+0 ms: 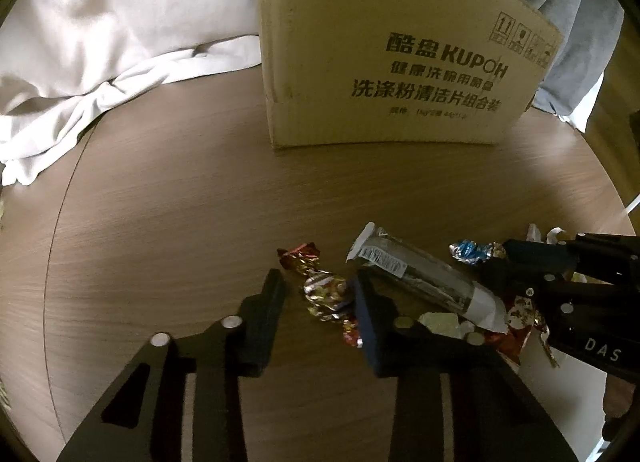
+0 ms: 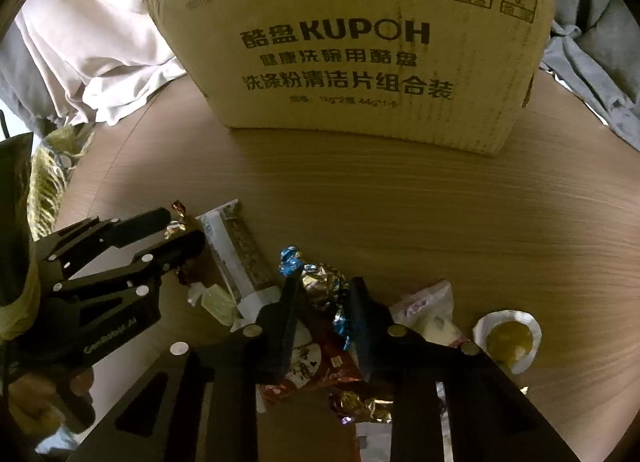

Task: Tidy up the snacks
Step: 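Grasp a gold foil candy with the left tool while the right grasps a blue one, then lift both candies into the box and open both tools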

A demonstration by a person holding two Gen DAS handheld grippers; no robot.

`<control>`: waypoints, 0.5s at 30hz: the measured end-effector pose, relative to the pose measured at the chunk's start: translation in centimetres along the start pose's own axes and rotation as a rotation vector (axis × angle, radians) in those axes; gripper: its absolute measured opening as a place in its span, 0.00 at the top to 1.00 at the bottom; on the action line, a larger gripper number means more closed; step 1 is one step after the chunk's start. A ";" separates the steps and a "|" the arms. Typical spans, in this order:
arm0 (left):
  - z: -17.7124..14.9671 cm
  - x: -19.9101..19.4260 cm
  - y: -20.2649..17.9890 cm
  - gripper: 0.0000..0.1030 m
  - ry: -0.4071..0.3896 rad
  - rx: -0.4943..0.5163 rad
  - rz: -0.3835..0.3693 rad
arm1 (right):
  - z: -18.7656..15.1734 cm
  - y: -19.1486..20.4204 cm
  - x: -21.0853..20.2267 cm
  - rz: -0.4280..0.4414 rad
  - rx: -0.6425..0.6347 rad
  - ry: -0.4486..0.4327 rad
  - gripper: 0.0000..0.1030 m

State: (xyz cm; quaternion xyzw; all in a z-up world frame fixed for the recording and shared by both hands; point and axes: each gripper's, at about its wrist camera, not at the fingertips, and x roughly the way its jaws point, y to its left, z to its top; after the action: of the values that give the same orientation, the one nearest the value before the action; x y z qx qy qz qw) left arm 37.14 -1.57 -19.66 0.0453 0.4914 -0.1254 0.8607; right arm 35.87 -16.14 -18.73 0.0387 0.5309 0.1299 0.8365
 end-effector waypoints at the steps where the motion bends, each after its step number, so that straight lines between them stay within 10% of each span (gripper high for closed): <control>1: 0.0 0.0 0.0 0.74 -0.002 0.002 0.004 | 0.0 0.0 0.0 -0.002 0.000 -0.002 0.75; 15: 0.2 -3.7 -0.6 0.74 -0.089 0.031 -0.030 | -0.4 0.3 -2.8 0.006 0.020 -0.083 0.76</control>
State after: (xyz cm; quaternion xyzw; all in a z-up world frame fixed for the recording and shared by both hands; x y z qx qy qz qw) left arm 35.37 -1.54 -16.41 0.0456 0.4513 -0.1478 0.8789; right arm 34.39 -16.58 -16.39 0.0539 0.4970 0.1253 0.8570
